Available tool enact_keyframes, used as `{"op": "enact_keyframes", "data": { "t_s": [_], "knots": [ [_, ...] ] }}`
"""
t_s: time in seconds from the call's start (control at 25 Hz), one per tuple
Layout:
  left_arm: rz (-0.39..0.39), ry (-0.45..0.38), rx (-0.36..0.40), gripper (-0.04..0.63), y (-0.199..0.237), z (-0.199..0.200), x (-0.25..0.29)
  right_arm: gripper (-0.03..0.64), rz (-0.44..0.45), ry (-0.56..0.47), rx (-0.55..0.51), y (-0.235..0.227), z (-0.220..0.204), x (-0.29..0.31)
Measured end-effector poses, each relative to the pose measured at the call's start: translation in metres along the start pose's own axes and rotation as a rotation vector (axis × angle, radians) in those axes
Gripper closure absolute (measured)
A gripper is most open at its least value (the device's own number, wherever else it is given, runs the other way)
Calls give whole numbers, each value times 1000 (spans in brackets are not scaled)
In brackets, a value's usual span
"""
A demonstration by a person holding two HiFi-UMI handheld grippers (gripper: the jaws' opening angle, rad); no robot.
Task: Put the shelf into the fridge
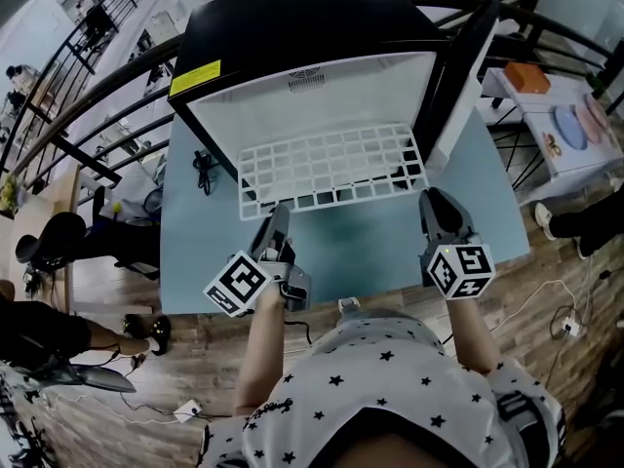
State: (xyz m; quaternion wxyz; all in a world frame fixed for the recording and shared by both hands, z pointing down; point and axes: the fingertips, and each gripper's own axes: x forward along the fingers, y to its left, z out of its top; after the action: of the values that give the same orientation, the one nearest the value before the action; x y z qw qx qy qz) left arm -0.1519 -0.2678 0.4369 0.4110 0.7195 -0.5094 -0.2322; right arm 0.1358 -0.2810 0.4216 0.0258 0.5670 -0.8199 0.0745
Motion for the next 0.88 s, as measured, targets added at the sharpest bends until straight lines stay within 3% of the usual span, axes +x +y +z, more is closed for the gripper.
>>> {"op": "enact_keyframes", "data": {
  "t_s": [0.48,0.88],
  "knots": [
    [-27,4,-26,491,-1,-2,7,566,-32,-8,-23,-9,3,19],
    [-31,-68,-27,502,-5,13,28,566,15,-53,-36,-17,11,38]
  ]
}}
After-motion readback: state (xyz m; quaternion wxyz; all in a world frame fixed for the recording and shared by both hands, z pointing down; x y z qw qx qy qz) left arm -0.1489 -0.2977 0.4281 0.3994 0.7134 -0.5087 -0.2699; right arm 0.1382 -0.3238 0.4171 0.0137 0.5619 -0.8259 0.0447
